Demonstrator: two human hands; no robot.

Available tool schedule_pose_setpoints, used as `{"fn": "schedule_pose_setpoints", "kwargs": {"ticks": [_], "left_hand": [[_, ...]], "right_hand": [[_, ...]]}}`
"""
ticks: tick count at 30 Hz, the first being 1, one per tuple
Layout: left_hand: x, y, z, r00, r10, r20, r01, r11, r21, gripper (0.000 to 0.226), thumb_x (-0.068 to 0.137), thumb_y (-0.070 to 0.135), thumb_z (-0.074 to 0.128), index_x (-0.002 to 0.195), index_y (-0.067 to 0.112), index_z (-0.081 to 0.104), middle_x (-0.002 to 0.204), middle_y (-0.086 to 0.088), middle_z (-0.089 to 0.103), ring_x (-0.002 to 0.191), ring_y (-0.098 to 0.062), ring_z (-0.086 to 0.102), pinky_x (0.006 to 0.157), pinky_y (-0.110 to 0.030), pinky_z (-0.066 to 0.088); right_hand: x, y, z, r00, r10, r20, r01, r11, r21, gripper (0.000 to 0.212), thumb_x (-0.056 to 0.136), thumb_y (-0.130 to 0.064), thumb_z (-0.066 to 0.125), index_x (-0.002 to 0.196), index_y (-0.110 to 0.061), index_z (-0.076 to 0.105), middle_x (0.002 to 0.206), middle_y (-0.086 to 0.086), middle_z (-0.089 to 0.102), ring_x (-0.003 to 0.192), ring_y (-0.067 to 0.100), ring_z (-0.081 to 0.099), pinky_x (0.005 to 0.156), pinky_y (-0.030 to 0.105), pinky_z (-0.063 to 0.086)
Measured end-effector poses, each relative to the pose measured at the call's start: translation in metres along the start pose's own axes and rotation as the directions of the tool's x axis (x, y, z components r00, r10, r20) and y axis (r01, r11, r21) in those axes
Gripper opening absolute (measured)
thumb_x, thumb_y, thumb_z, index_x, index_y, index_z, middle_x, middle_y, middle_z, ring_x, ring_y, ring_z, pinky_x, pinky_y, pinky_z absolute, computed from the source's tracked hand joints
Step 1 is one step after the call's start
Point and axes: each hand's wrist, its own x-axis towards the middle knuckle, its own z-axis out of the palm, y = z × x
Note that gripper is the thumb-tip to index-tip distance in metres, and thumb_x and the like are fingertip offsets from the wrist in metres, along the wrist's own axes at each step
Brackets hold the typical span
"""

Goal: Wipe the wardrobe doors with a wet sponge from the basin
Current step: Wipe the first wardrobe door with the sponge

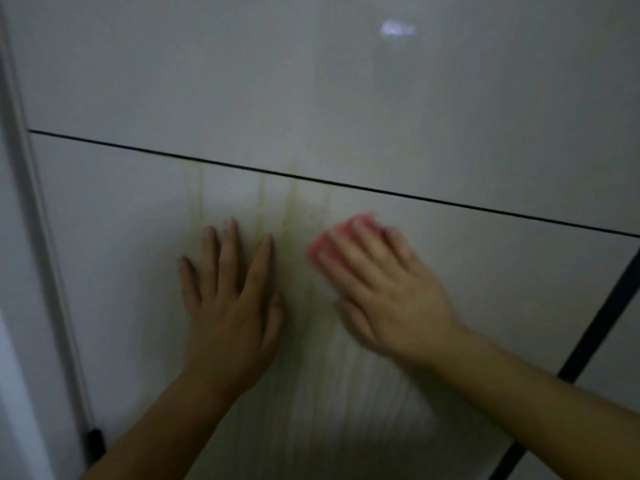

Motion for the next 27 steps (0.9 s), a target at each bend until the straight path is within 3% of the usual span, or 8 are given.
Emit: {"fn": "schedule_pose_setpoints", "kwargs": {"ticks": [3,4,8,10,16,23,27], "left_hand": [[-0.004,-0.005,0.002,1.0,-0.031,-0.001,0.031,1.0,-0.008,0.075,0.095,0.041,0.04,0.163,0.026,0.011,0.17,-0.017,0.003,0.157,-0.041,-0.001,0.117,-0.074,0.011],[-0.007,-0.007,0.002,0.999,-0.037,0.0,0.037,0.999,-0.013,0.075,0.096,0.042,0.04,0.163,0.026,0.011,0.17,-0.016,0.003,0.157,-0.04,-0.002,0.117,-0.074,0.011],[-0.016,-0.015,0.001,0.998,-0.061,-0.008,0.06,0.997,-0.038,0.074,0.093,0.04,0.042,0.161,0.025,0.017,0.17,-0.015,0.008,0.156,-0.04,0.005,0.116,-0.073,0.017],[-0.021,-0.017,0.001,0.995,-0.1,-0.016,0.098,0.993,-0.058,0.073,0.092,0.041,0.042,0.16,0.025,0.02,0.17,-0.014,0.009,0.156,-0.041,0.006,0.116,-0.073,0.018],[-0.021,-0.02,0.012,0.987,-0.157,-0.024,0.155,0.984,-0.088,0.077,0.095,0.045,0.043,0.163,0.029,0.009,0.17,-0.008,-0.009,0.156,-0.041,-0.006,0.118,-0.074,0.007],[-0.029,-0.05,0.008,0.96,-0.276,-0.054,0.267,0.955,-0.125,0.074,0.098,0.047,0.042,0.162,0.025,0.014,0.171,-0.014,-0.001,0.157,-0.039,-0.004,0.119,-0.071,0.012],[-0.03,-0.056,0.006,0.956,-0.291,-0.036,0.284,0.949,-0.137,0.075,0.097,0.05,0.041,0.163,0.033,0.007,0.171,-0.009,-0.005,0.157,-0.037,-0.007,0.12,-0.071,0.01]], "right_hand": [[0.035,0.014,-0.008,0.975,0.203,-0.095,-0.205,0.979,-0.005,0.069,0.102,-0.04,0.046,0.161,-0.014,0.024,0.168,0.016,0.015,0.156,0.038,0.005,0.127,0.053,0.004],[0.036,0.009,-0.006,0.975,0.204,-0.093,-0.205,0.979,0.005,0.07,0.101,-0.04,0.047,0.161,-0.013,0.023,0.168,0.017,0.013,0.156,0.04,0.005,0.126,0.055,0.005],[-0.005,-0.03,0.016,0.986,-0.144,0.081,0.143,0.99,0.014,0.073,0.099,-0.043,0.052,0.161,-0.014,0.026,0.168,0.013,0.019,0.157,0.036,0.012,0.127,0.051,0.012],[-0.003,-0.026,0.015,0.97,-0.22,0.1,0.222,0.975,-0.015,0.071,0.1,-0.043,0.05,0.161,-0.016,0.027,0.168,0.011,0.02,0.157,0.033,0.013,0.127,0.049,0.012],[0.081,-0.018,0.0,0.993,0.086,-0.075,-0.088,0.996,-0.028,0.067,0.104,-0.041,0.04,0.162,-0.012,0.021,0.168,0.018,0.013,0.155,0.043,0.006,0.126,0.056,0.004],[0.059,-0.047,0.012,0.954,-0.283,0.097,0.286,0.958,-0.013,0.072,0.1,-0.042,0.05,0.162,-0.015,0.024,0.168,0.012,0.02,0.157,0.034,0.012,0.127,0.052,0.013],[0.125,-0.028,-0.003,0.998,-0.032,-0.063,0.028,0.998,-0.058,0.068,0.103,-0.041,0.042,0.162,-0.015,0.021,0.168,0.015,0.016,0.156,0.039,0.009,0.127,0.054,0.005]]}}
